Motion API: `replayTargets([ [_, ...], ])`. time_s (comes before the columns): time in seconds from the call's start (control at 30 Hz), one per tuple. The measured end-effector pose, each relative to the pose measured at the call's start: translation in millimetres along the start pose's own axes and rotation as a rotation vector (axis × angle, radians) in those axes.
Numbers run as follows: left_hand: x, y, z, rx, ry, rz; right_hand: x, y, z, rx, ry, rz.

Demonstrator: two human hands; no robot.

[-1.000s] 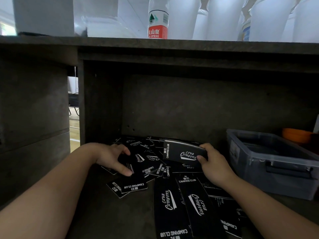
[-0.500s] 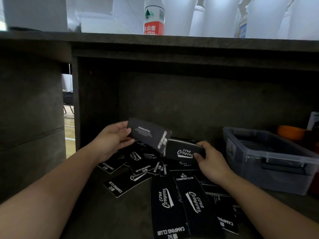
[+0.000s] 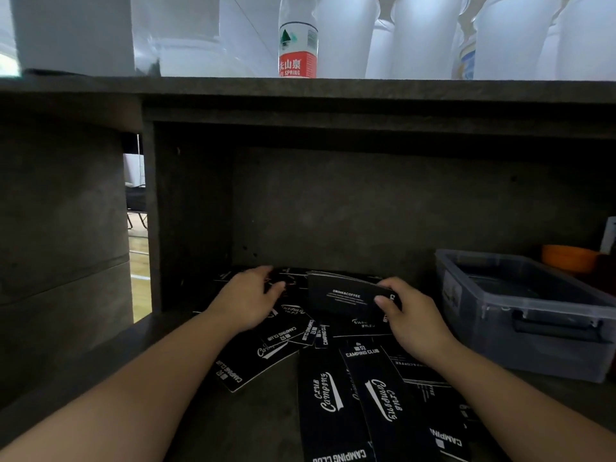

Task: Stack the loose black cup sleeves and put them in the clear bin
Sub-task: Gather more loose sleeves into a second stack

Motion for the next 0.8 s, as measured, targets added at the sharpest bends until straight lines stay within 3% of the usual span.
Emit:
replayTargets([
  [0.2,53.5,1.4,0.9,0.335,0.234,0.244,-2.6,-3.2,-0.3,0.033,-0.029,0.0],
  [0.33,44.9,6.8,7.2,0.213,0.16,0.284,-4.5,-5.5,-0.8,0.059,-0.051,0.015],
  [0.47,55.1,12.5,11.6,0.153,0.201,0.198,-4.6,-5.6,-0.6,0.057,-0.05,0.008],
  [0.53,57.0,15.5,13.7,0.095,0.223,0.099,-5.0,-5.8,-0.5,0.057,-0.054,0.011],
  [0.7,49.3,28.9,18.7,-0.268,0.273,-0.274,-6.6,-6.7,0.2,0.053,-0.056,0.008],
  [0.8,45.4,27.8,16.9,-0.29,0.367,-0.582,-8.9,-7.3,0.8,0.037,-0.074,0.004],
])
Point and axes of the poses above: each hand's wrist, its own z-axis towards the middle knuckle, its own y-axis out of the back of the hand, x = y × z, the point moved 4 cm from there along z, towards the middle knuckle, and after that the axes turned 14 degrees about -x, right-handed, at the moved point
